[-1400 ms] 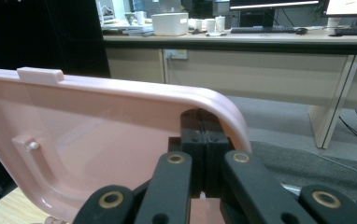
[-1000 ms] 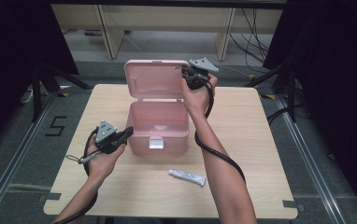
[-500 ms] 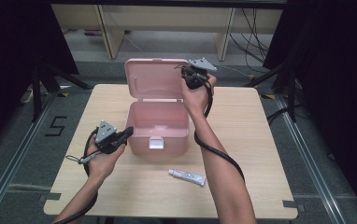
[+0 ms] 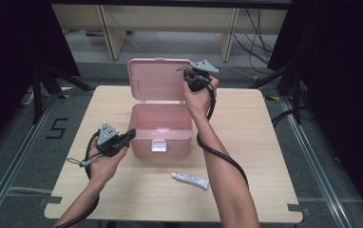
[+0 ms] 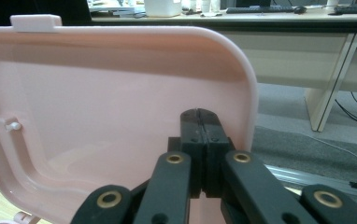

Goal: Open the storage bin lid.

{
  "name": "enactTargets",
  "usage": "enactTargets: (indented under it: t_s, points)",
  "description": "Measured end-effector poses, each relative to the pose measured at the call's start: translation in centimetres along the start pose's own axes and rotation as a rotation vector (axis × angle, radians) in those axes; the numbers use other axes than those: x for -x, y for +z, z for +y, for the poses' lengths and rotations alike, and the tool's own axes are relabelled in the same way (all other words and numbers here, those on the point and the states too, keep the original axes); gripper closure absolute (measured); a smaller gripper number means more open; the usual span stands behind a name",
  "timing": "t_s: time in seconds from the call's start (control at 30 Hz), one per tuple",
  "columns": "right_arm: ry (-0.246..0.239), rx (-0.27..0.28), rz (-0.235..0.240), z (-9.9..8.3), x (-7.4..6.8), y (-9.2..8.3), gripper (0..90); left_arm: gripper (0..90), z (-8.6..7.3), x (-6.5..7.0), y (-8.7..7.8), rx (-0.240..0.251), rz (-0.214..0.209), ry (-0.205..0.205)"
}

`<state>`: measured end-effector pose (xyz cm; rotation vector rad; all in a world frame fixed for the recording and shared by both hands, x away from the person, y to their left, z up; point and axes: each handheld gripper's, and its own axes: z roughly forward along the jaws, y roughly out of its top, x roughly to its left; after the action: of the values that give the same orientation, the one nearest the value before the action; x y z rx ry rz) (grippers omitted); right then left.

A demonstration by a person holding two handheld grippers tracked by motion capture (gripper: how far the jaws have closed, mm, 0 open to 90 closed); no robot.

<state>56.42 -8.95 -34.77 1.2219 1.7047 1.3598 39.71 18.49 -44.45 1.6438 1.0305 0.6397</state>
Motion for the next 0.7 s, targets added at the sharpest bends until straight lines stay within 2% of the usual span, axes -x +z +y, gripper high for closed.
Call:
enactTargets:
  t_s: [0.07,0.17,0.23,0.3,0.47,0.53,0.57,0.63,0.7]
  points:
    - [-0.007,-0.001,-0.004,-0.1,0.1,0.1,90.0,89.7,0.0,0.0,0.0,-0.001,0.0,0.001]
    - [0.02,-0.011,0.0,-0.4,0.1,0.2,90.0,89.7,0.0,0.0,0.0,0.0,0.0,0.002]
    - [-0.005,-0.005,-0.004,-0.6,0.3,0.2,90.0,89.7,0.0,0.0,0.0,0.001,0.0,0.001]
    - [0.011,-0.012,-0.004,-0.7,0.2,0.0,90.0,89.7,0.0,0.0,0.0,0.001,0.0,0.001]
    - [-0.006,-0.019,0.0,-1.2,0.5,0.0,90.0,89.7,-0.1,0.0,0.0,0.005,0.0,-0.002]
    - [0.017,-0.025,0.002,-1.5,0.5,0.0,90.0,89.7,-0.1,0.0,0.0,0.005,0.0,-0.002]
    - [0.002,-0.033,0.002,-1.6,0.6,0.0,90.0,89.7,-0.1,0.0,0.0,0.005,0.0,-0.002]
    - [0.02,-0.043,0.001,-2.0,0.6,0.0,90.0,89.7,-0.1,0.0,0.0,0.004,-0.001,-0.001]
    - [0.013,-0.054,-0.002,-2.4,0.7,0.0,90.0,89.7,-0.1,0.0,0.0,0.004,-0.002,0.0]
